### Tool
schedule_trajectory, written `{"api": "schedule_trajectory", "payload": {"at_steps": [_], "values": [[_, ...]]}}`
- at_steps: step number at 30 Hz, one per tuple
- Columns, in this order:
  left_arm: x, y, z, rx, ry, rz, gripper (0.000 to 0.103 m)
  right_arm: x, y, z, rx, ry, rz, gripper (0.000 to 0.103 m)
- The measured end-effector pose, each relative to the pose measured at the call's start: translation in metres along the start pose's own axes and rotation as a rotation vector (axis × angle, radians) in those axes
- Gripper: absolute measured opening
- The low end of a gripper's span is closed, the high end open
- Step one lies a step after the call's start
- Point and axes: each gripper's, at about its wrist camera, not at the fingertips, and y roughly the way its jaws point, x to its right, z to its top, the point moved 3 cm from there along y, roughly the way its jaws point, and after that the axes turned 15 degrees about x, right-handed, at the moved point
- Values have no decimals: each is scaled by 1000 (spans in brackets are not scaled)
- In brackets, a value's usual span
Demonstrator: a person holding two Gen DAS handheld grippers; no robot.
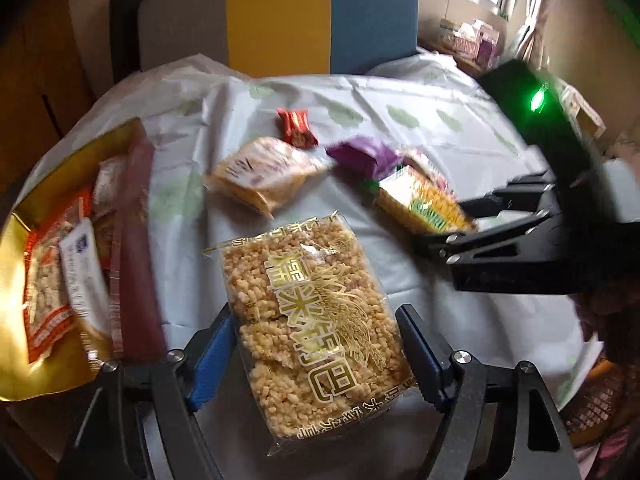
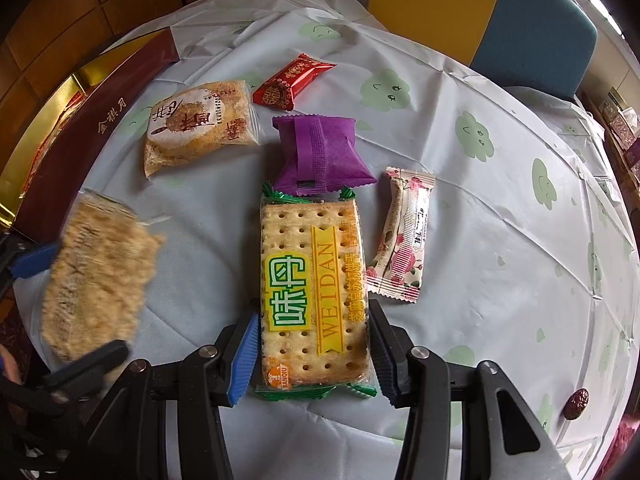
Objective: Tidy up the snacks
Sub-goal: 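Carry the rice crisp bag into the gold tray and open the left gripper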
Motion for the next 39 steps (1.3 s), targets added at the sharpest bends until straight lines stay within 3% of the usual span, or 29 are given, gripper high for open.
{"api": "schedule_trajectory", "payload": {"at_steps": [9,14,22,24,28,39], "values": [[-58,-49,38,128,-138,65,79,-4,-5,-2,10,-16,-9,49],[-109,-61,49,163,-215,184,79,-4,-5,-2,11,-17,-10,50],[-178,-60,35,135,-261,360,76,-4,-5,-2,12,-18,-12,50],[-184,-56,30,132,-244,377,78,-4,-6,-2,14,-19,-14,50],[-192,-41,7,54,-270,409,78,-5,-6,-3,15,-21,-16,50],[-186,-46,1,65,-263,475,79,-4,-5,-3,19,-18,-18,50]]}}
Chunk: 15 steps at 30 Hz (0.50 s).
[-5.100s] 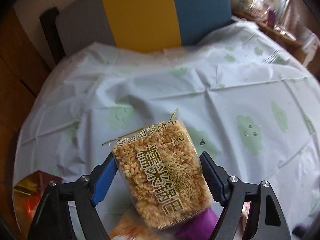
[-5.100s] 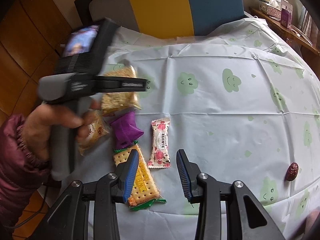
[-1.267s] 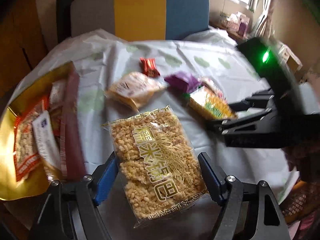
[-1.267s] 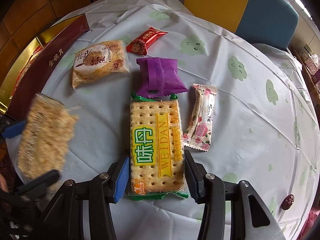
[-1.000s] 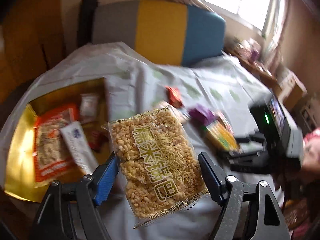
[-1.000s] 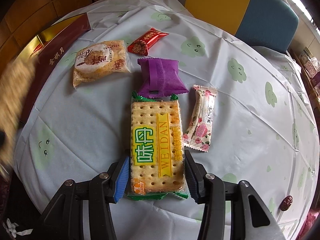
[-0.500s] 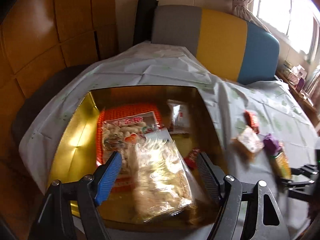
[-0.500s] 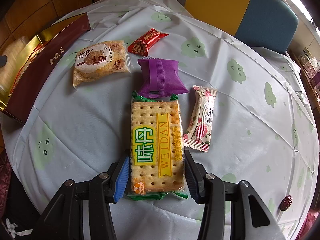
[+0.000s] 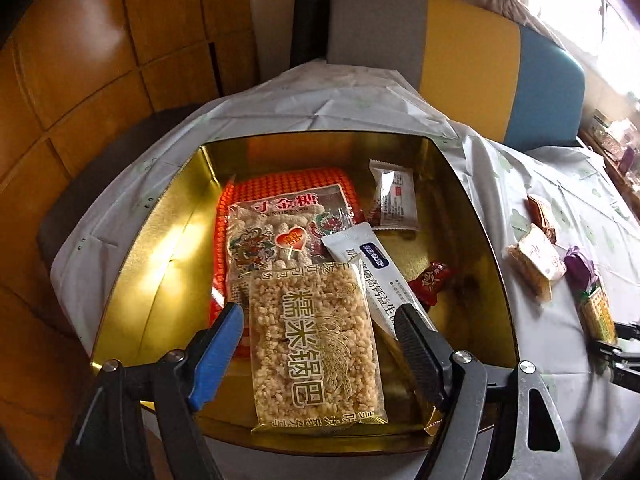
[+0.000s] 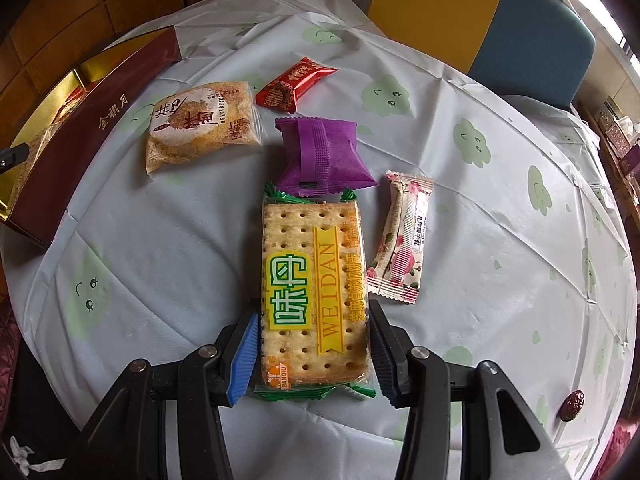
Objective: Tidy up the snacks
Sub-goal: 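Lower the right gripper onto the yellow WEIDAN cracker pack and close it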
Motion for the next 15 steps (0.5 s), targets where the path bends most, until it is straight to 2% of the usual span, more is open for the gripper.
{"api": "schedule_trajectory", "payload": {"at_steps": [6,14,15], "values": [[2,-10,4,31,7,13,86,-1,-1,0,4,-3,-2,50],[6,-21,5,61,7,24,87,-1,-1,-1,7,-8,-7,50],[6,-22,4,62,5,23,90,-2,-1,-1,9,-13,-9,50]]}}
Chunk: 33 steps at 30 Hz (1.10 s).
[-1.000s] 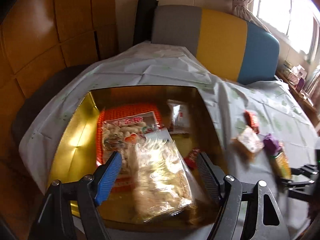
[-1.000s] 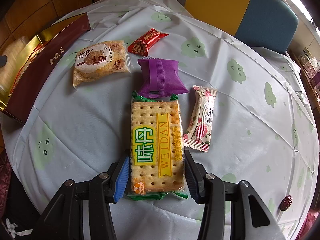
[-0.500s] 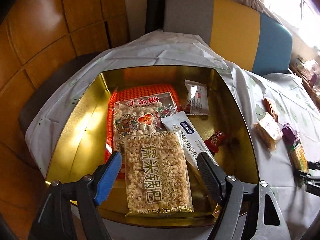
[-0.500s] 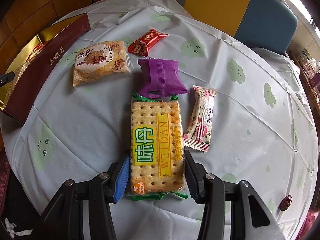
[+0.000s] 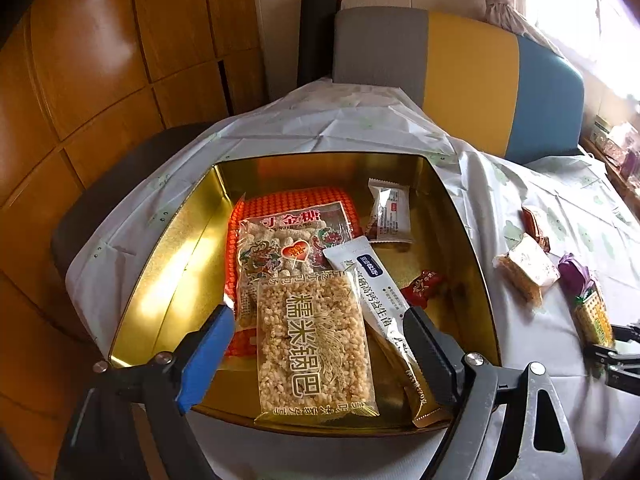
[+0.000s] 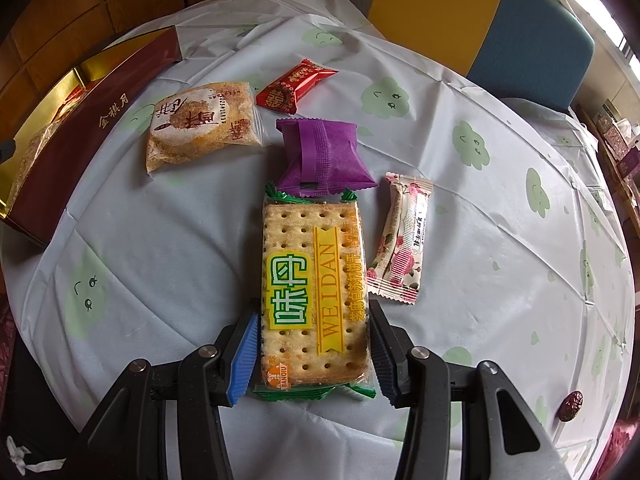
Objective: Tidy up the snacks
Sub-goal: 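Lower the right gripper onto the yellow WEIDAN cracker pack and close it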
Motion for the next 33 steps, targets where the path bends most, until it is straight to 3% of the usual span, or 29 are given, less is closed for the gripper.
{"api": "schedule_trajectory", "payload": {"at_steps": [11,19,26,33], "values": [[1,-6,0,3,-10,-12,103,-1,1,0,10,-14,-6,49],[-12,-8,-1,-4,-46,7,103,-4,-2,-2,26,-22,-15,49],[-24,-14,4,67,6,115,103,1,-4,-2,-10,58,-6,48],[-37,-18,7,84,-40,133,103,-3,-20,0,-4,195,86,48]]}}
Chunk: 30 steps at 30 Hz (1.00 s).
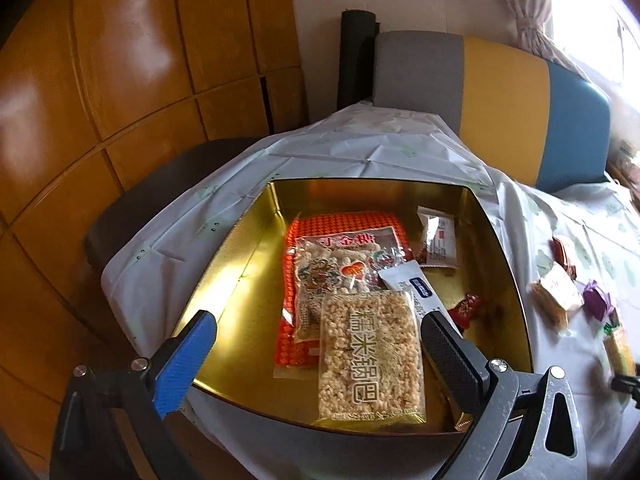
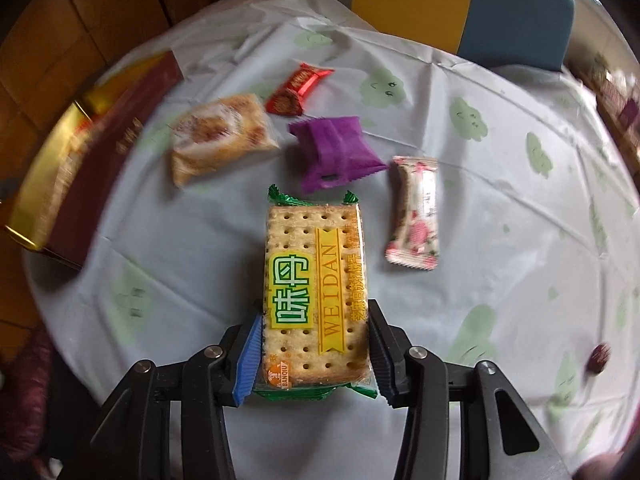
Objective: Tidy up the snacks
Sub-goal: 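Carry the WEIDAN cracker pack into the gold tray with the right gripper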
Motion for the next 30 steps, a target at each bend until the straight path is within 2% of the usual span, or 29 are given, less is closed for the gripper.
{"api": "schedule_trajectory", "payload": {"at_steps": [5,10,16,24,30], "values": [[-16,1,4,16,-37,48,103,-22,-12,7,35,61,98,48],[-35,5,4,6,-79,81,103,-66,-17,27,73,26,164,48],[-45,8,1,-9,-117,73,103,-130,-17,52,115,-4,248,48],[-47,12,-4,-27,-133,44,103,-190,4,81,121,-6,285,48],[-46,13,-6,-32,-124,33,103,-209,27,75,88,-81,264,49]]}}
